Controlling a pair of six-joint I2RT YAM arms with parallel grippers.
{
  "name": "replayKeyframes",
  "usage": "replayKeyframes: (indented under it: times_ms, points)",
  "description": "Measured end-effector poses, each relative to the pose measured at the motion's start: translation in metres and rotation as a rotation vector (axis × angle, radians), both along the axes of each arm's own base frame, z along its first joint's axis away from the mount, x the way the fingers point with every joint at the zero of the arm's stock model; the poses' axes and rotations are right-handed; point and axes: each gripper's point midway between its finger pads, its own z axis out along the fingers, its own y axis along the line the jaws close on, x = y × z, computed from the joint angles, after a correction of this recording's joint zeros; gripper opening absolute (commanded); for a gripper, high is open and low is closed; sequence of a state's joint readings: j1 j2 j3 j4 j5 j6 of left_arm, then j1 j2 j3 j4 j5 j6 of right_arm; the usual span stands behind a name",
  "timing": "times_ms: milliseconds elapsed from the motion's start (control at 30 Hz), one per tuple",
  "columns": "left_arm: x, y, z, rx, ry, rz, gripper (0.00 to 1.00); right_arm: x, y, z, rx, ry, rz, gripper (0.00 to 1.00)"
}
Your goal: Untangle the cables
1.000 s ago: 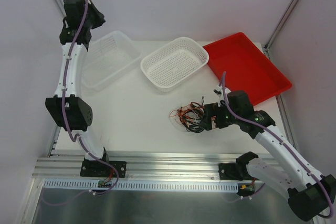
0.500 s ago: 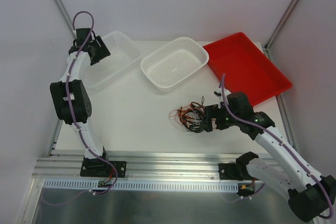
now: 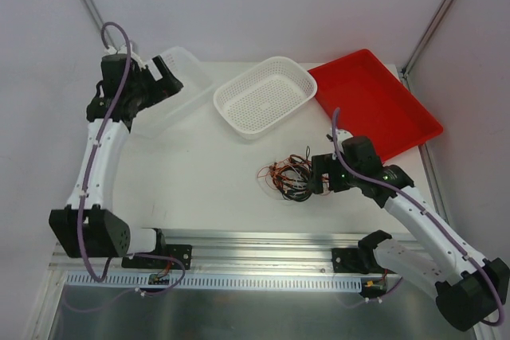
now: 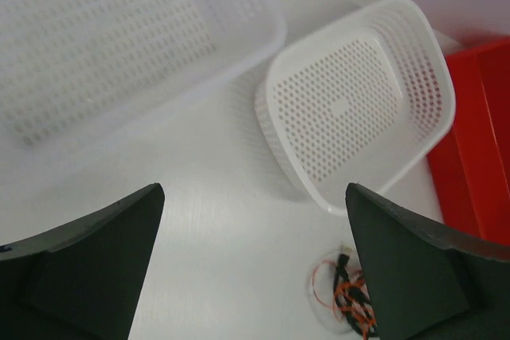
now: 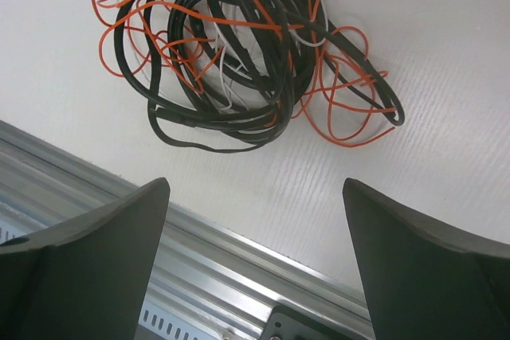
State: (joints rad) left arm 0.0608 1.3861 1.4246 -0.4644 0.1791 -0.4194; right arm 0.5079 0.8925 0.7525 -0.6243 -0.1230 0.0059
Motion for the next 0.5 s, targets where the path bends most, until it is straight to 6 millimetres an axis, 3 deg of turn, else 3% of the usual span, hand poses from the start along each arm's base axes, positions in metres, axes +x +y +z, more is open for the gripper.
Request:
replayKeyframes:
  times_ms: [133, 267, 400, 500]
  points:
    - [-0.062, -0.074, -0.010, -0.042, 0.001, -0.190, 0.99, 0.008, 0.001, -0.002, -0.018, 0.003, -0.012, 0.88]
    - [-0.126, -0.149, -0.047, -0.059, 0.093, -0.432, 0.99, 0.013, 0.003, -0.007, -0.019, 0.012, -0.020, 0.81]
    - [-0.172, -0.186, -0.086, -0.038, 0.203, -0.571, 0.99, 0.019, 0.007, -0.009, -0.009, 0.000, -0.026, 0.76]
    - [-0.199, -0.203, -0.107, 0.003, 0.254, -0.645, 0.97, 0.022, 0.009, -0.018, -0.012, 0.012, -0.029, 0.72]
